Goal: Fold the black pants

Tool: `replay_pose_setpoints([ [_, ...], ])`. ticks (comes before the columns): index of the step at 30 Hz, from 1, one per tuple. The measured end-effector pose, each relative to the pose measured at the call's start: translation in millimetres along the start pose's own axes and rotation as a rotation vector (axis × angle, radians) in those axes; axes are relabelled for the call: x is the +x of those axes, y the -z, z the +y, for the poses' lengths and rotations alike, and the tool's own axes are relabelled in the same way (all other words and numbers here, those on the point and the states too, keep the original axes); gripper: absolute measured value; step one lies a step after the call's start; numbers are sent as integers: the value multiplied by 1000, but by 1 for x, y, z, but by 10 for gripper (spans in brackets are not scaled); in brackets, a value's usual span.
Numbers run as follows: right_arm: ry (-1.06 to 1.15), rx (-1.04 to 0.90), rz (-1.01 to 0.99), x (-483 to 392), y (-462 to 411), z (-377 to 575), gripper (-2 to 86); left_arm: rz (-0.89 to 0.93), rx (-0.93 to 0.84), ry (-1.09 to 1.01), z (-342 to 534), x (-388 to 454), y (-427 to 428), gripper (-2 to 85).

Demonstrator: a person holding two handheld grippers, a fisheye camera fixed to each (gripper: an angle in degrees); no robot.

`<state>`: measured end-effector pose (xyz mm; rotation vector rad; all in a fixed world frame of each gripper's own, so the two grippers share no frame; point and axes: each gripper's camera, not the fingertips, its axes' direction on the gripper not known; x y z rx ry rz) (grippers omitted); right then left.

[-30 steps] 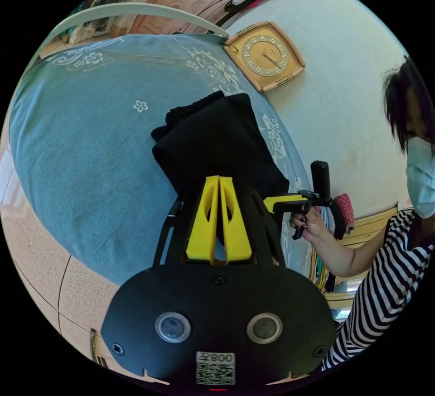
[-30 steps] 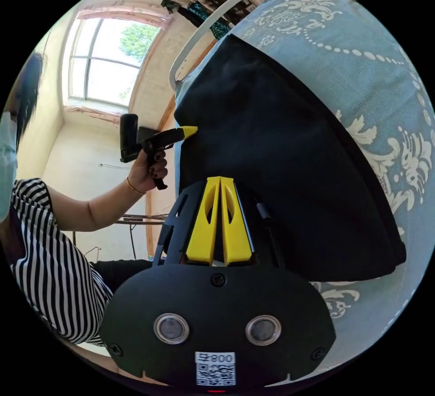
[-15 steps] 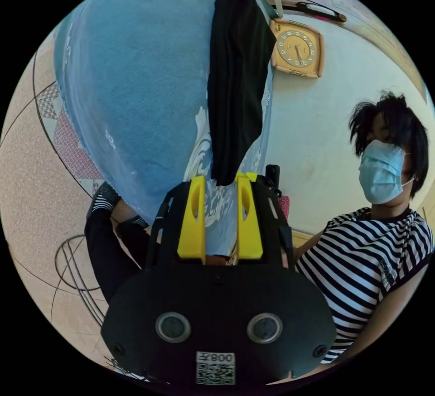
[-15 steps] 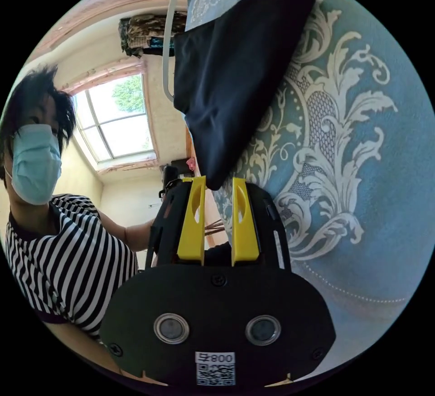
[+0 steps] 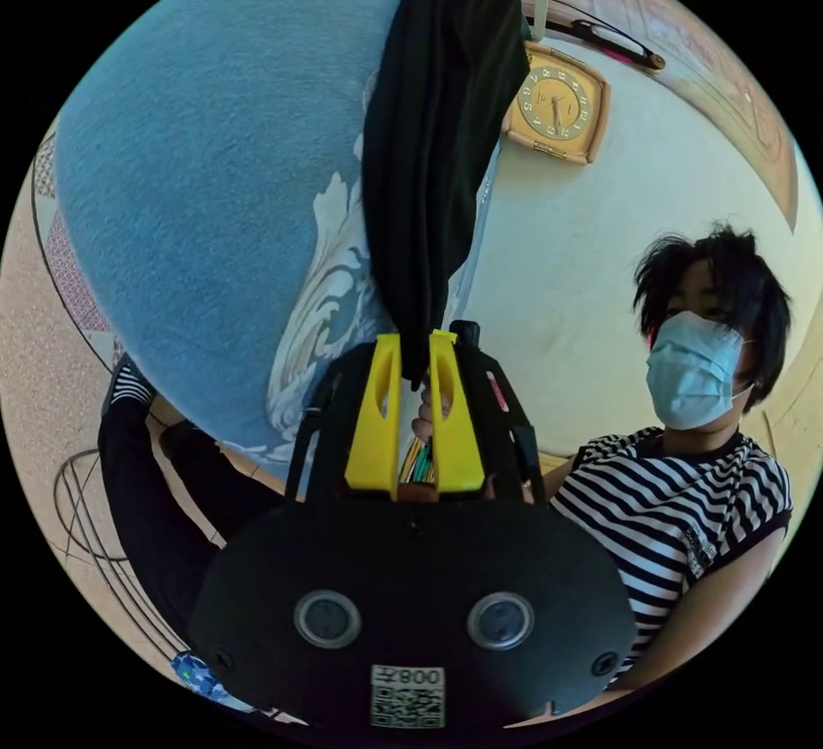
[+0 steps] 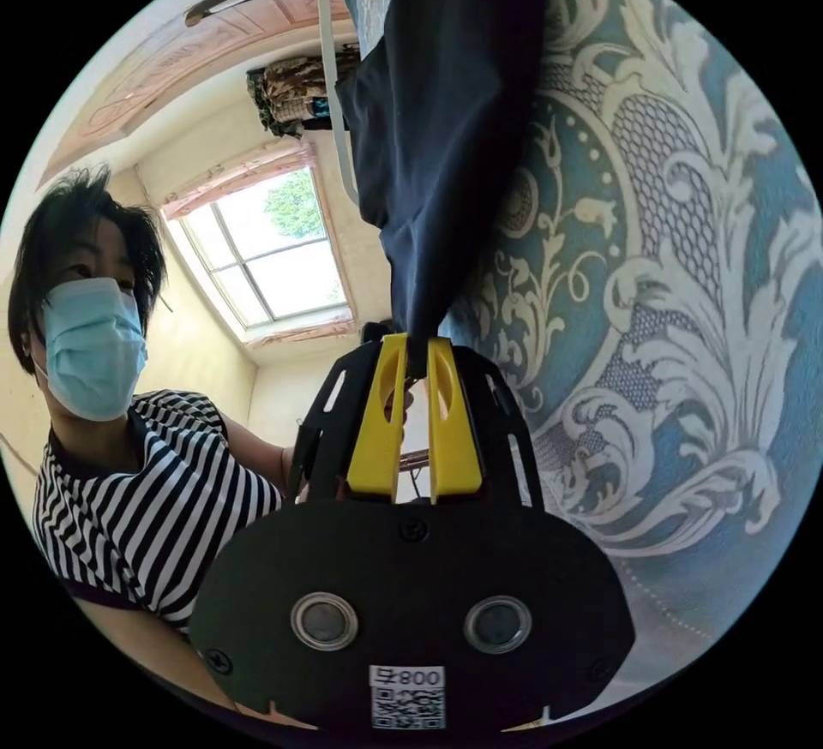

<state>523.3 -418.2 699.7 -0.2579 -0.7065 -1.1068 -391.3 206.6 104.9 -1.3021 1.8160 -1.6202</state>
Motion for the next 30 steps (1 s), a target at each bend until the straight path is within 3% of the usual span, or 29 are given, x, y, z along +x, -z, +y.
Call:
replay_pose_setpoints([
  [9, -61, 66, -135, -22, -35, 25, 69, 15, 13, -32, -10, -16, -15, 67],
  [13, -85, 97, -201, -35, -56, 35, 34, -66, -14, -80, -13, -25, -12, 81],
  [17, -44, 110, -197, -64, -66, 50, 19, -134, 90, -95, -24, -35, 10, 120],
  [24, 16, 132, -206, -136, -86, 82, 6, -17, 255, -118, -87, -69, 8, 161],
  [30, 8, 147, -196, -187, -110, 118, 5, 91, 362, -96, -127, -105, -26, 102],
])
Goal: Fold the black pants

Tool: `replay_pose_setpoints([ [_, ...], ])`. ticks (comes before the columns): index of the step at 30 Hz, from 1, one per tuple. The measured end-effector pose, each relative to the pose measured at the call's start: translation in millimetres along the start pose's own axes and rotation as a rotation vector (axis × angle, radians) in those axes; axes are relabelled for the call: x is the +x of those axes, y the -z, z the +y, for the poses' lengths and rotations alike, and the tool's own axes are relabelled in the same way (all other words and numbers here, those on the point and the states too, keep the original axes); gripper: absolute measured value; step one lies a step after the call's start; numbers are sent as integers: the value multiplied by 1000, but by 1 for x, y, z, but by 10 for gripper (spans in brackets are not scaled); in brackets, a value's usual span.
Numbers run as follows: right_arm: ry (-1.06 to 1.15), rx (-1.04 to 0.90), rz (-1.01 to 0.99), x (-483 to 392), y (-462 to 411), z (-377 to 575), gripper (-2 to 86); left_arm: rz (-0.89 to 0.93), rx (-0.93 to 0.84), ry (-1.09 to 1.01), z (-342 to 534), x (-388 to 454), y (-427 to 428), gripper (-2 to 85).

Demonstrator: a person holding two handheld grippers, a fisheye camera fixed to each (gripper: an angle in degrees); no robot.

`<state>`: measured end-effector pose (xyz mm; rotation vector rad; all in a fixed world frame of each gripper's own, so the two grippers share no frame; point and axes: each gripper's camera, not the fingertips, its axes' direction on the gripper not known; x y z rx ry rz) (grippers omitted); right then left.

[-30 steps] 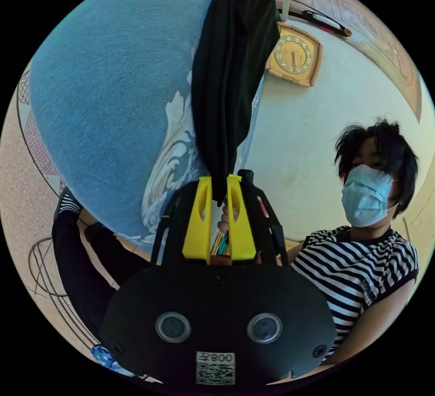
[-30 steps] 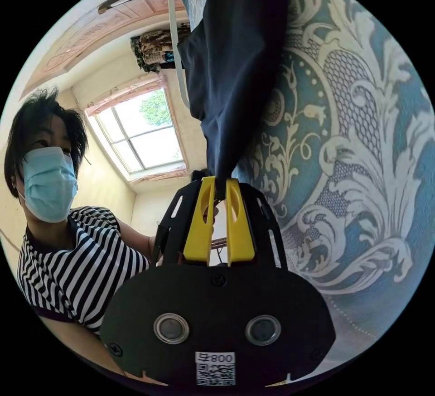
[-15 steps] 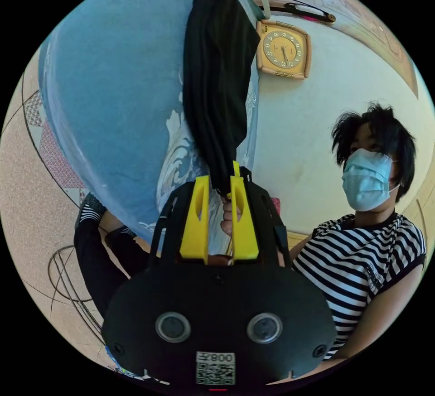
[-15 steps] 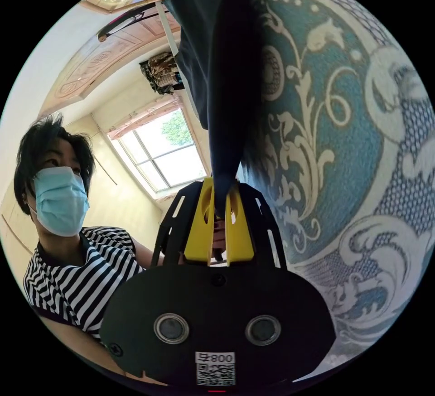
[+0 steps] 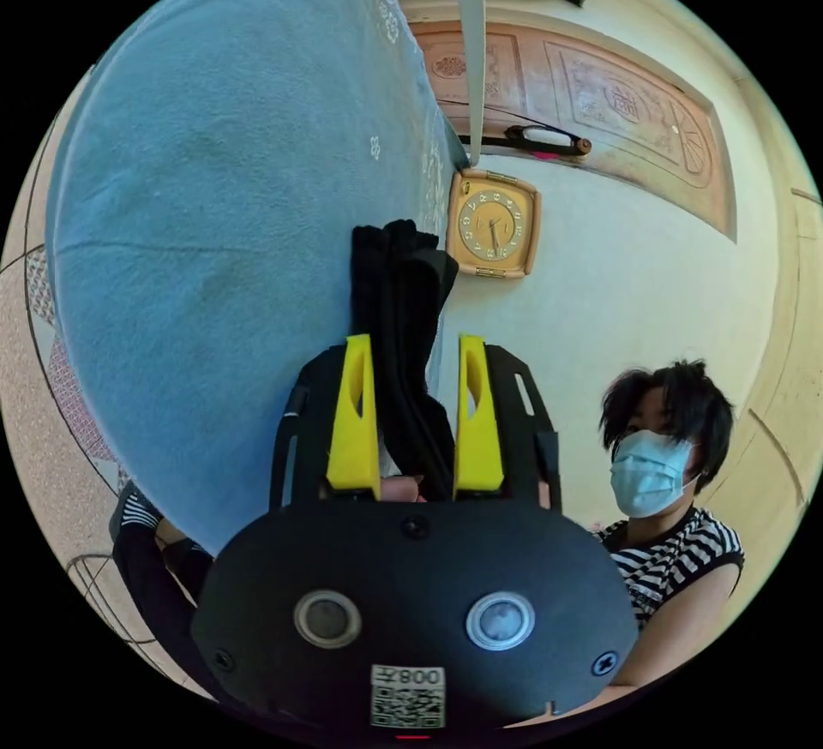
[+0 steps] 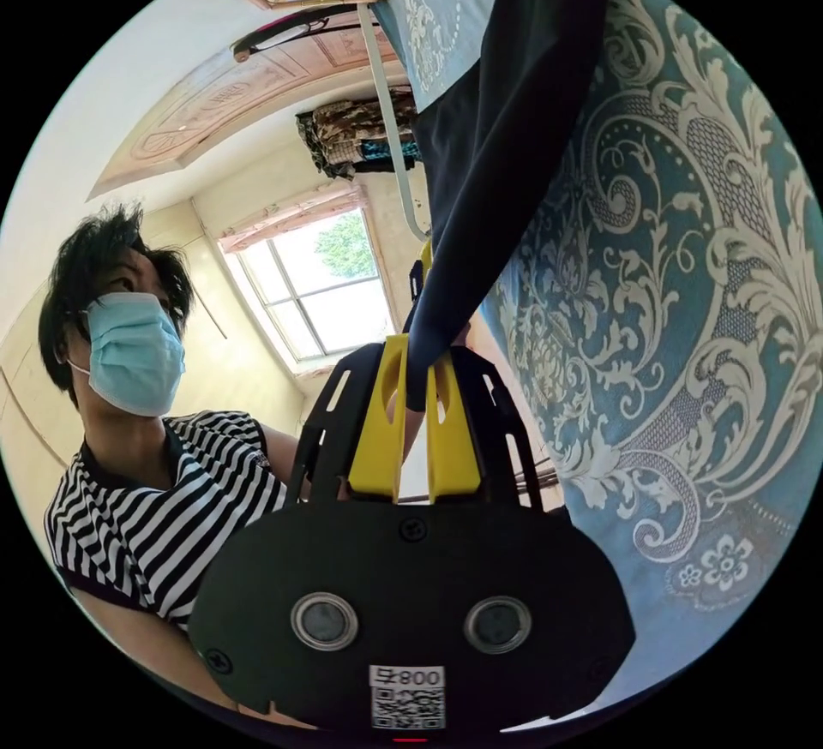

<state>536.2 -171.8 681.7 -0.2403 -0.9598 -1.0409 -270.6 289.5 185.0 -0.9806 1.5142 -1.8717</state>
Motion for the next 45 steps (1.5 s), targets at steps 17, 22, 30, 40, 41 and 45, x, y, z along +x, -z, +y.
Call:
replay_pose_setpoints([
  [17, -14, 97, -6, -214, -63, 200, 1, -153, -316, -30, 80, -1, -181, 46],
  [22, -6, 244, 26, -302, -87, 303, 0, -119, -500, -3, 111, -18, -276, 44],
  [30, 31, 608, 10, -410, -131, 472, 1, -35, -873, -84, 167, -53, -456, 42],
  [40, 44, 935, -114, -493, -214, 677, -1, -104, -1256, -175, 279, -168, -650, 42],
  [41, 44, 942, -122, -496, -217, 688, -1, -111, -1267, -179, 286, -177, -659, 42],
  [45, 59, 956, -178, -521, -228, 754, 0, -142, -1293, -215, 326, -240, -714, 41],
])
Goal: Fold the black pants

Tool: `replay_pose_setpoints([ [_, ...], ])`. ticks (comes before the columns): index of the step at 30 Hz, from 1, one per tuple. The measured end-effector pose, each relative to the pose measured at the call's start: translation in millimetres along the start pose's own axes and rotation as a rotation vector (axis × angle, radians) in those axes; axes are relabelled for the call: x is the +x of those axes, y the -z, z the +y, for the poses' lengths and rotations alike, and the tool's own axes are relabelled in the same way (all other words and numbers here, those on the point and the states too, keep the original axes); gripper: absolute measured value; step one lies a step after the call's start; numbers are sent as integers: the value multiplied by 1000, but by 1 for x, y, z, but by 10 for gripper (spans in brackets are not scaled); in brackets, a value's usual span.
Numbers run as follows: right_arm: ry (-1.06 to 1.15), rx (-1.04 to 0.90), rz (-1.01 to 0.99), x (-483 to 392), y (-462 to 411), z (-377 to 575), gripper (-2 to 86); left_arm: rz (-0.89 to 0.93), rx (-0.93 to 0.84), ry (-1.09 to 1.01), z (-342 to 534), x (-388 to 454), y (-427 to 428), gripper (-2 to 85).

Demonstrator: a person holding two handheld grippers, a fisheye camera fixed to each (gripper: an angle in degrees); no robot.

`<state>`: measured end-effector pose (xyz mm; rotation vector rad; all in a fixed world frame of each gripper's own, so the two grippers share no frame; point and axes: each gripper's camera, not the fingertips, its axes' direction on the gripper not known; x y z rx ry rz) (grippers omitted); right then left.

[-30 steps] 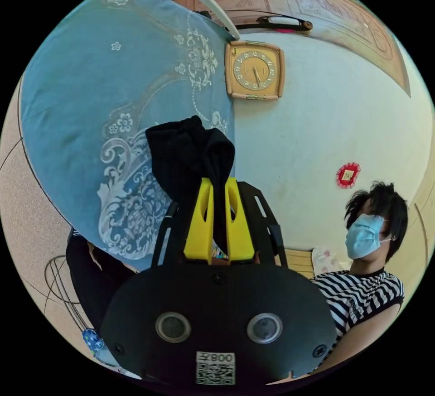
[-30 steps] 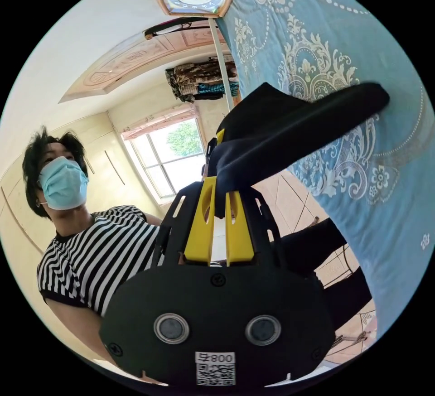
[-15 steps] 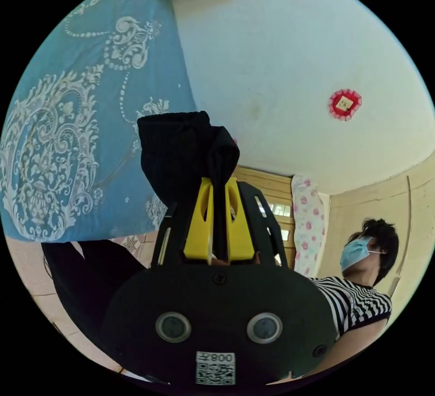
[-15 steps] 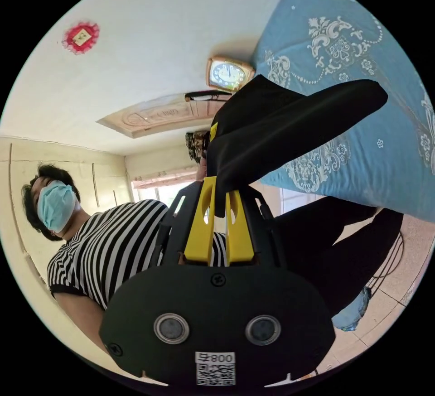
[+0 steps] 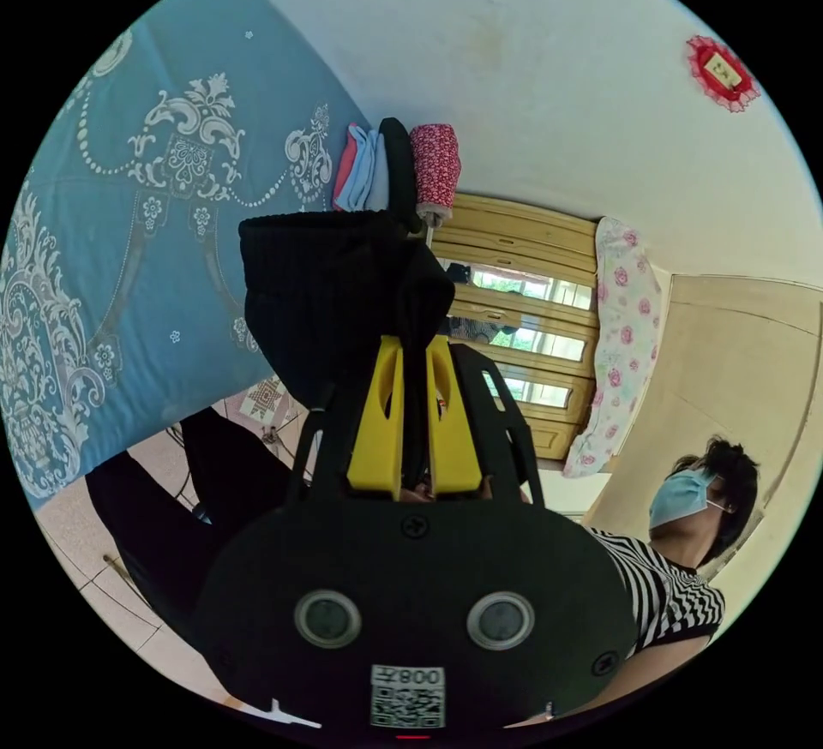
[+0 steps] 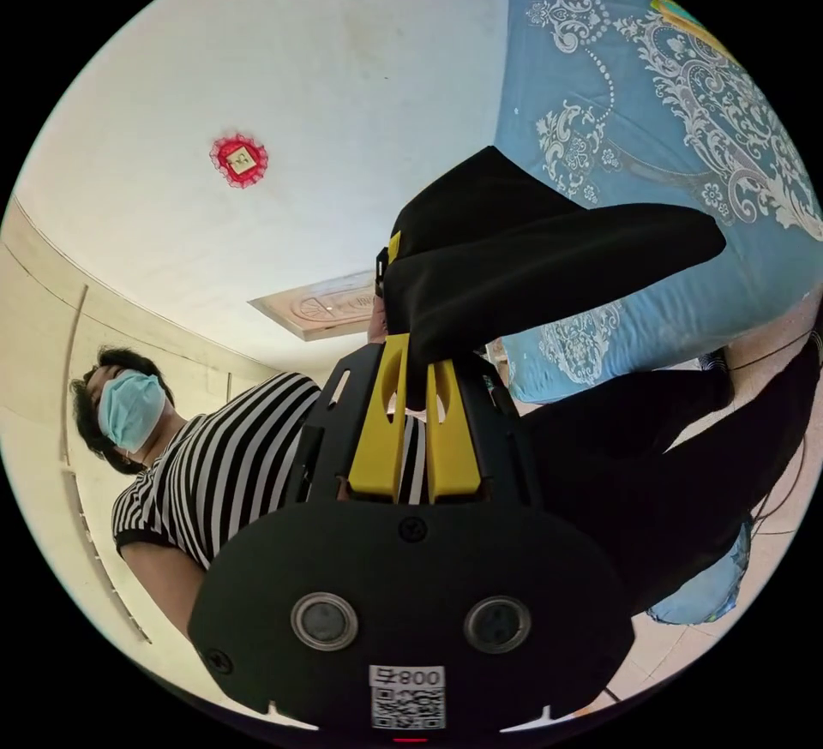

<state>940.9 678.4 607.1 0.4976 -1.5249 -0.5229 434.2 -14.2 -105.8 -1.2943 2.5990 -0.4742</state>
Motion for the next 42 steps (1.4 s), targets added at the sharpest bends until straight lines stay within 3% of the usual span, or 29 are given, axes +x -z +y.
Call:
replay_pose_setpoints([
  [11, 110, -135, -21, -135, 159, 72, 0, -46, 143, 2, -64, -152, -186, 39],
  [20, 174, -62, -50, -257, 269, 155, 1, -31, 64, -110, -140, -273, -326, 39],
  [32, 220, 241, 16, -402, 358, 280, 0, 2, -231, -177, -262, -485, -474, 40],
  [42, 373, 451, 134, -558, 510, 309, 0, 33, -406, -292, -361, -618, -677, 43],
])
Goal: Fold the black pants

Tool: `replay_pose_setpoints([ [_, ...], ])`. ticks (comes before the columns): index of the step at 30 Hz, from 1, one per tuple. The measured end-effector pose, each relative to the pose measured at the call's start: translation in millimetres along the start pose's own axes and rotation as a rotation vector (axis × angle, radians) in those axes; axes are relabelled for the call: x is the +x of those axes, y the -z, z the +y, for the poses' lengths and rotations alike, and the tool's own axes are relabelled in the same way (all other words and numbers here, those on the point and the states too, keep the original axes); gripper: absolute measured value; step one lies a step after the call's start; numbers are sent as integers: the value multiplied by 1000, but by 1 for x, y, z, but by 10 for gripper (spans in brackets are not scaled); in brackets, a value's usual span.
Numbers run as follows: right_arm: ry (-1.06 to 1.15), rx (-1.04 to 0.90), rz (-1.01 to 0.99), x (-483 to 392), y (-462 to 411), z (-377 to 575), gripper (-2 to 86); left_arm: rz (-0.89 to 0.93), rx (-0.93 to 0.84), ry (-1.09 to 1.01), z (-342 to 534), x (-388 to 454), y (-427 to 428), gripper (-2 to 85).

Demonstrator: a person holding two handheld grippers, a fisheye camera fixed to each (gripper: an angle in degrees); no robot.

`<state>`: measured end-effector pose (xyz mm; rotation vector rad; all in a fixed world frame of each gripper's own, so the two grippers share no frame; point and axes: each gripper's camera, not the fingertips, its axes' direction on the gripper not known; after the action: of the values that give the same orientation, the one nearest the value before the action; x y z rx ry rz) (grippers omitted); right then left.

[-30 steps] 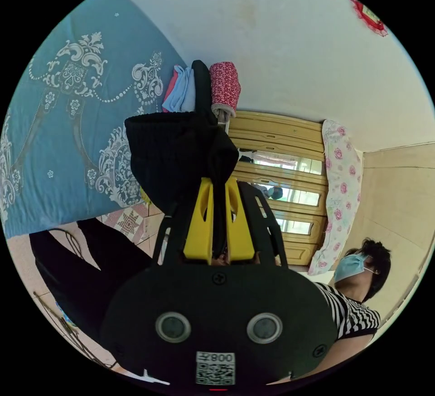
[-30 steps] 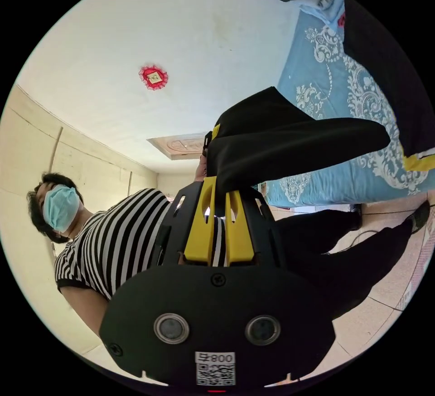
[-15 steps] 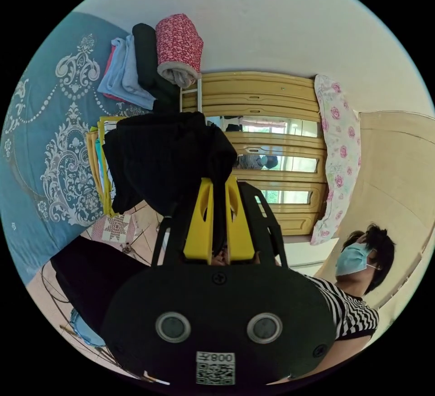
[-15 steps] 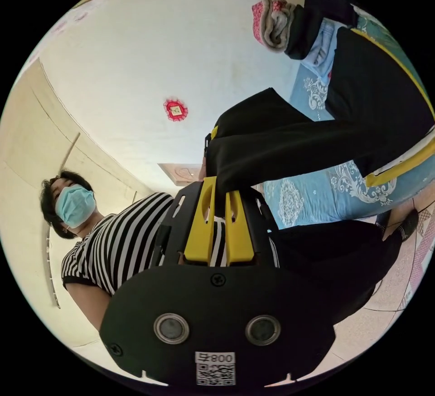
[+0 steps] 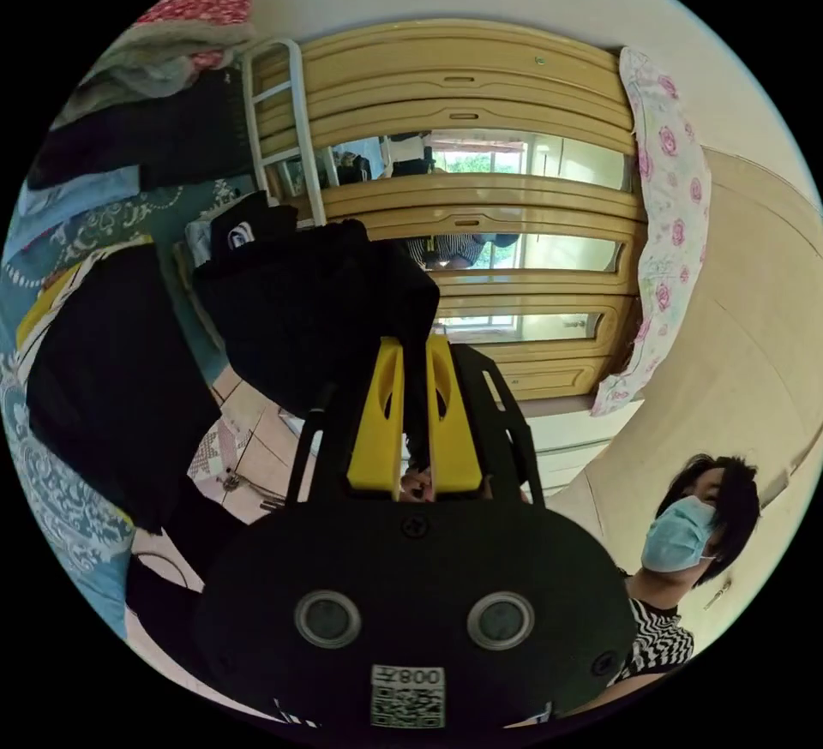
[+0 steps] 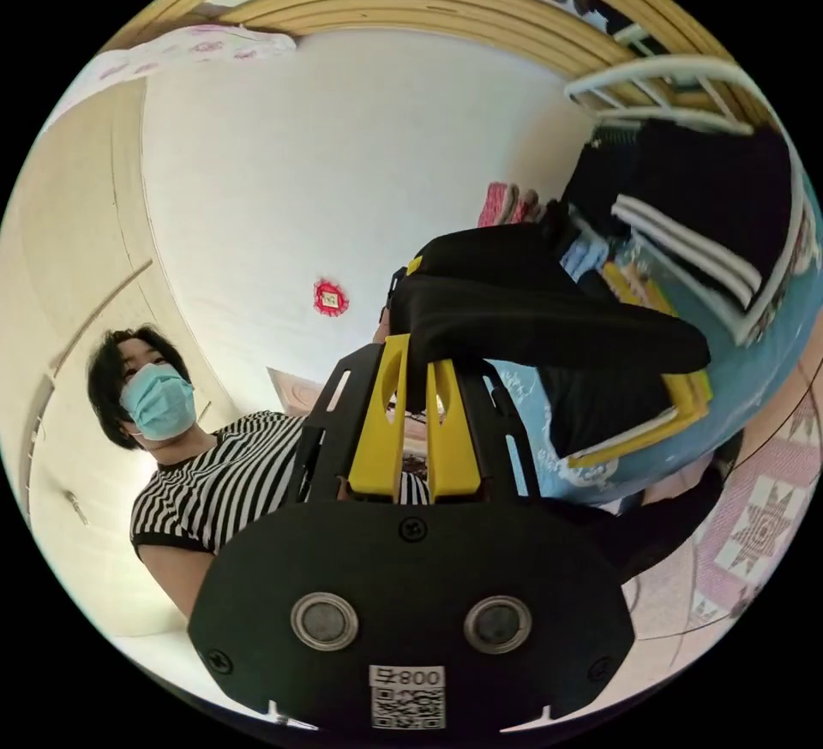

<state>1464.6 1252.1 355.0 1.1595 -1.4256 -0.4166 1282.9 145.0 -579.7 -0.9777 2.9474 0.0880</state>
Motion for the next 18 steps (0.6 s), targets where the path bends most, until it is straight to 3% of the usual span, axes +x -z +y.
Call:
replay_pose_setpoints([
  [9, 130, -2, 226, -81, 104, -130, 3, 30, -30, -147, -106, -148, -128, 45],
  [14, -114, -44, 284, -15, 109, -148, 6, -120, -92, 3, -117, -306, -169, 48],
  [18, -413, -120, 289, 50, 90, -136, 9, -402, -191, 213, -96, -437, -182, 53],
])
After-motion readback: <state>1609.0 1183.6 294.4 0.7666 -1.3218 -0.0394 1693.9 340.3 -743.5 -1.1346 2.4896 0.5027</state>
